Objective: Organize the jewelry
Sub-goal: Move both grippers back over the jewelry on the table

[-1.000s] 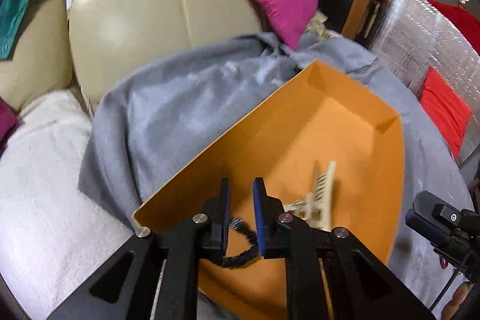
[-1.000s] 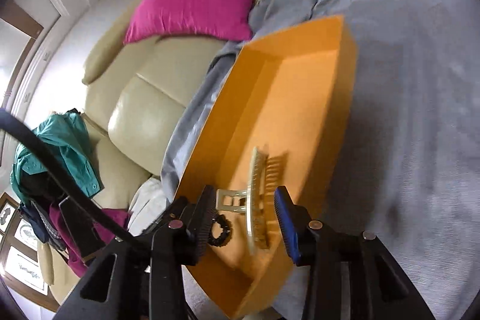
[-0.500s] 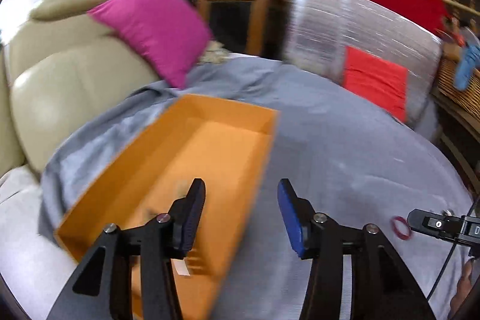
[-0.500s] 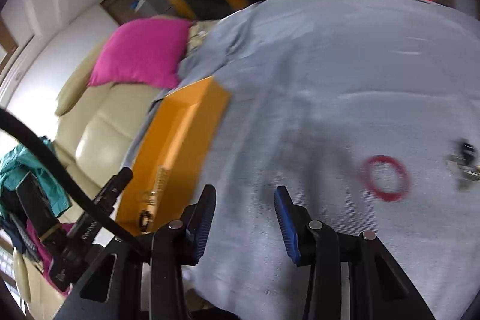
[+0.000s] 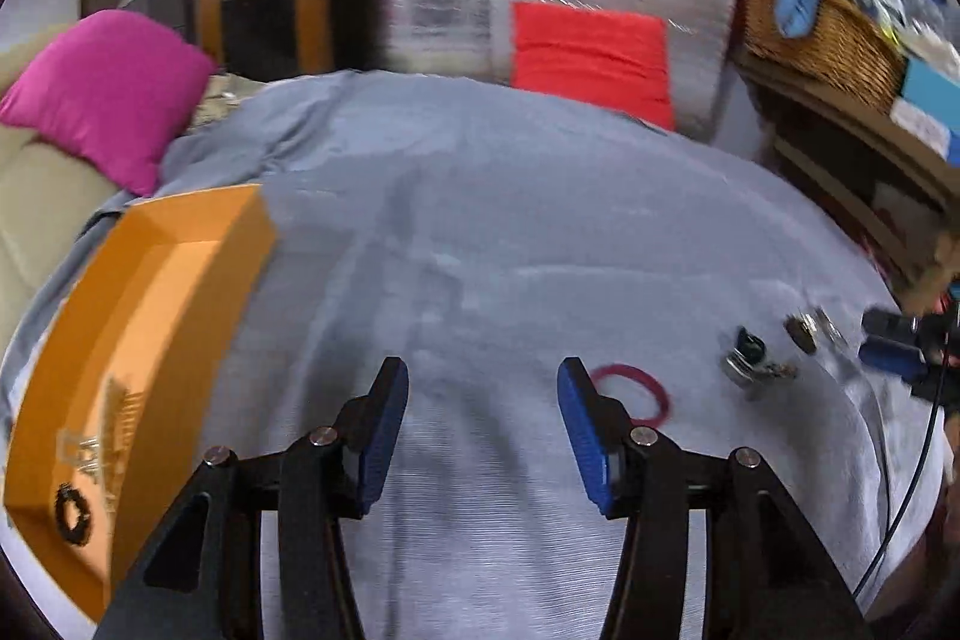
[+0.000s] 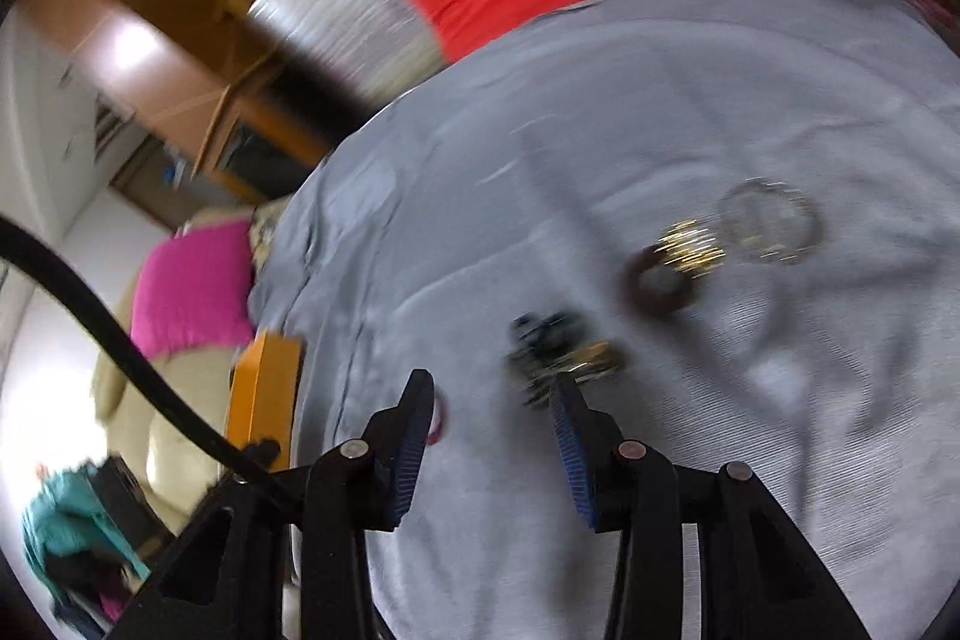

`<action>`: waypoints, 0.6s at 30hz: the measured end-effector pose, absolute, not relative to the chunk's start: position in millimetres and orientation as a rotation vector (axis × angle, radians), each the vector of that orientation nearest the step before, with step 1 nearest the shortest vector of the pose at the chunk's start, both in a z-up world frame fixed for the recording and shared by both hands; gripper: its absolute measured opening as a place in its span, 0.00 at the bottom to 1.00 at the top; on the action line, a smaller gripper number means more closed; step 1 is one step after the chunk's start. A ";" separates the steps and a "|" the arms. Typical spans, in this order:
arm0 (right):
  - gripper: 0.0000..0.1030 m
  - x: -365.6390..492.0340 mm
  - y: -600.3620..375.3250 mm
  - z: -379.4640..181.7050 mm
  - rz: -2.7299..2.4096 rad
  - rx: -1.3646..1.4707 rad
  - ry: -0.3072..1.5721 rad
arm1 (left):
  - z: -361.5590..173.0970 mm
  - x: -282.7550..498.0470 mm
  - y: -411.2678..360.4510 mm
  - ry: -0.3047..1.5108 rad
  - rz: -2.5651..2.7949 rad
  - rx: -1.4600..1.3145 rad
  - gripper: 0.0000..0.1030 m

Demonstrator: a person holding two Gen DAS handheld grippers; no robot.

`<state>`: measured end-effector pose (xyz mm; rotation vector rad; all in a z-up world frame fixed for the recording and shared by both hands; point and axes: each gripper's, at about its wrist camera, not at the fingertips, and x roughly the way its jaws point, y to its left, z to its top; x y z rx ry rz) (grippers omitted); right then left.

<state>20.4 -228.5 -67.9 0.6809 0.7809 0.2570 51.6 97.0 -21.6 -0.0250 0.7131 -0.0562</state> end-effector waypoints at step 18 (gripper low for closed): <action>0.42 46.4 -258.2 -97.7 0.301 0.881 0.874 | -58.6 98.5 38.3 0.870 -0.157 0.004 0.51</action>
